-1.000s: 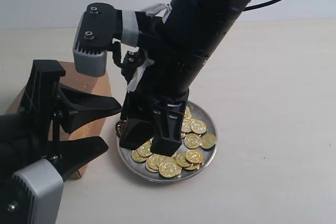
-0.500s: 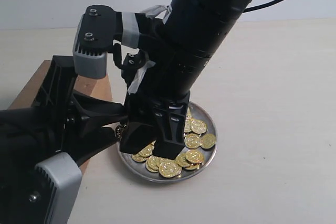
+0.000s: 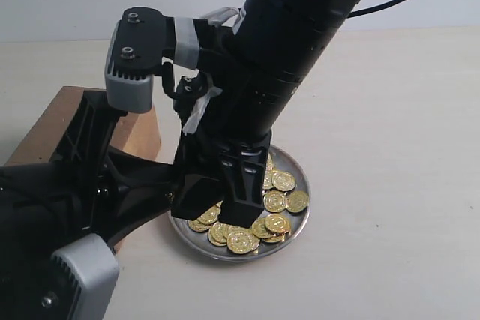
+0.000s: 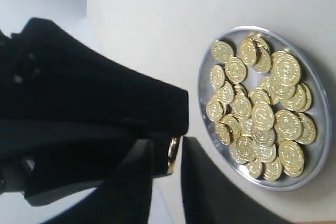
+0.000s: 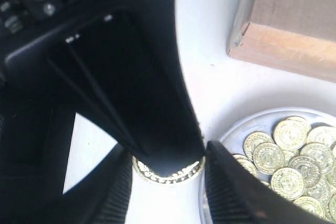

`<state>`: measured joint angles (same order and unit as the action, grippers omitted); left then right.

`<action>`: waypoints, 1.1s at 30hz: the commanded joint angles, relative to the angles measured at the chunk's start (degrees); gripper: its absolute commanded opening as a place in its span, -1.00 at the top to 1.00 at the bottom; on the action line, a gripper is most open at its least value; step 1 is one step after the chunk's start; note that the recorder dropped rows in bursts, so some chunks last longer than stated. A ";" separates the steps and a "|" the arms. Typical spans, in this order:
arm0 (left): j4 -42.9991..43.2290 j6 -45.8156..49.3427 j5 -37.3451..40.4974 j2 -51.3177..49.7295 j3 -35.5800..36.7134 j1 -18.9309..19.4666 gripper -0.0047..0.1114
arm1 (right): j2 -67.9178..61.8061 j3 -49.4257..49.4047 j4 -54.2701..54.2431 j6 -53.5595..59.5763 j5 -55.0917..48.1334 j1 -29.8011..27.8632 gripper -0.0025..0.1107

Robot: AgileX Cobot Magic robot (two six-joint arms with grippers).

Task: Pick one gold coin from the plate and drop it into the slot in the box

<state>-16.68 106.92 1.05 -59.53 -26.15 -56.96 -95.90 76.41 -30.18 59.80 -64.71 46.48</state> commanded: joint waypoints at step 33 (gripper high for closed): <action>-0.58 -83.74 30.76 -8.03 -21.00 39.41 0.92 | 33.06 -0.06 38.35 -59.80 5.95 0.00 0.96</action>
<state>-17.03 31.60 25.90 -64.49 -43.18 -19.70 -64.12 76.41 12.92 0.39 -58.59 46.61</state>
